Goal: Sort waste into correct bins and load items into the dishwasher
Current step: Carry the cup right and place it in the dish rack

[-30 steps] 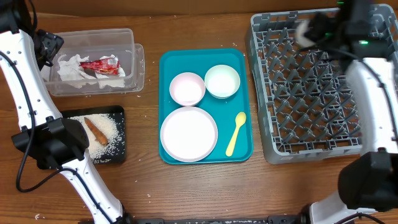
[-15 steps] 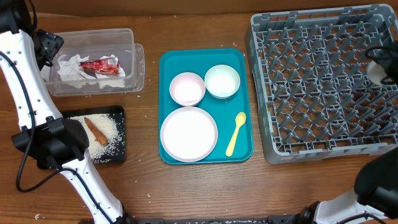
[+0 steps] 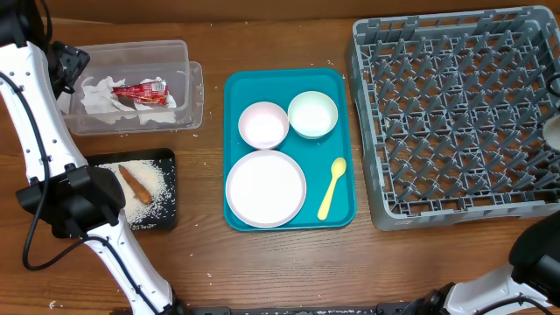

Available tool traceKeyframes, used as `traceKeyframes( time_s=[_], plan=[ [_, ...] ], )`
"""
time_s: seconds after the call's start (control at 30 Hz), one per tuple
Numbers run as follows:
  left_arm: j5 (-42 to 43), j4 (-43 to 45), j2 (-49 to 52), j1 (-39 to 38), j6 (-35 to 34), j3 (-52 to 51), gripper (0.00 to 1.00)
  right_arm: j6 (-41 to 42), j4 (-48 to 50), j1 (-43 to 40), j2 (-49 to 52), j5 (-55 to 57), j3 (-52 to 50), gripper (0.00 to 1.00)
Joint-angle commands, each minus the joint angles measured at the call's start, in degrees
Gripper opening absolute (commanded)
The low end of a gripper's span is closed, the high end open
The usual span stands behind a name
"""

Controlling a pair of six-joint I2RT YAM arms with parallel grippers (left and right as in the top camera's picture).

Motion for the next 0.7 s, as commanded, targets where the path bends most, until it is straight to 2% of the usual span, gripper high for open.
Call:
traceKeyframes(
  time_s=[0.0,0.07,0.17,0.33,0.5,0.67],
  plan=[
    [0.02,0.11,-0.22,-0.35,0.22,0.00,1.00,0.70,0.31,-0.15,1.05,1.25,-1.07,0.72],
    [0.02,0.11,-0.22,-0.35,0.22,0.00,1.00,0.70,0.24,-0.15,1.05,1.25,-1.42,0.74],
    [0.02,0.11,-0.22,-0.35,0.22,0.00,1.00,0.74,-0.28,-0.15,1.05,1.25,-1.42,0.82],
    [0.02,0.11,-0.22,-0.35,0.22,0.00,1.00,1.14,-1.92,-0.13,1.03,-1.38,-1.36,0.85],
    [0.02,0.11,-0.22,-0.35,0.22,0.00,1.00,1.11,-2.75,0.02,-0.24,-12.70,-0.55,0.82],
    [0.02,0.11,-0.22,-0.35,0.22,0.00,1.00,1.01,-2.21,2.36,-5.11,-18.51,-0.50,0.79]
  ],
)
